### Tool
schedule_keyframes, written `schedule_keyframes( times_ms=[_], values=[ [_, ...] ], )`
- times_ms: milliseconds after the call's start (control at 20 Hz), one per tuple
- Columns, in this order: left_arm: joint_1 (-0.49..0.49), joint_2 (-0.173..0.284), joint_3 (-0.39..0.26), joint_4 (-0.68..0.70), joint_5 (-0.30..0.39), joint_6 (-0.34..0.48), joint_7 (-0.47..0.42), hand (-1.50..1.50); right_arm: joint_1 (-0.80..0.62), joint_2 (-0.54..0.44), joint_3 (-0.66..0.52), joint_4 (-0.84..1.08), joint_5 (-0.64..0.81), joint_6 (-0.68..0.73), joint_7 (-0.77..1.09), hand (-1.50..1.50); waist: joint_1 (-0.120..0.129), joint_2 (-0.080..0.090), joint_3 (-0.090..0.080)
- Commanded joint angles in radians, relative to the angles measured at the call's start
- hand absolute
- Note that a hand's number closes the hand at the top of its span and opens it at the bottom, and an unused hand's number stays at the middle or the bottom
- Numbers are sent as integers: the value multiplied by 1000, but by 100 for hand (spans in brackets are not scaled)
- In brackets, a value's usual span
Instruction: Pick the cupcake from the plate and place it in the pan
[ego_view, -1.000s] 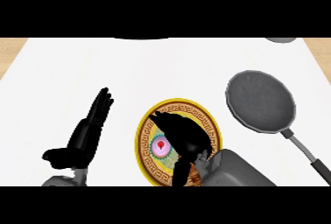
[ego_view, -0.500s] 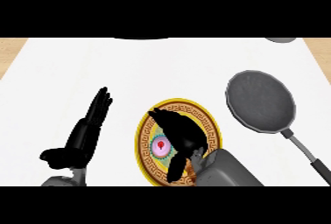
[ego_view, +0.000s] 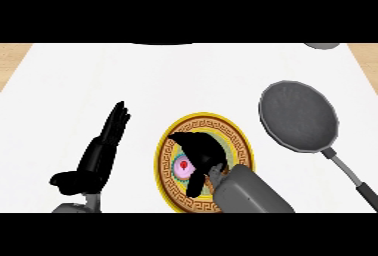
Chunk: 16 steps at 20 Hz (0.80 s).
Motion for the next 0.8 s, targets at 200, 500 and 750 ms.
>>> schedule_keyframes(
  times_ms=[200, 500, 750],
  values=[
    [30, 4, 30, -7, -4, -25, -5, 0, 15, 4, 74, 91, 114, 0, -130, 150, -2, -1, 0],
    [43, -47, -20, -35, -45, -15, 10, 0, -21, 4, 128, 151, 103, -158, -141, 150, 5, 0, 0],
    [-45, -62, 28, 25, -48, -8, 39, 0, -47, -1, -34, 55, 226, -116, -169, 150, -8, -1, 0]
  ],
)
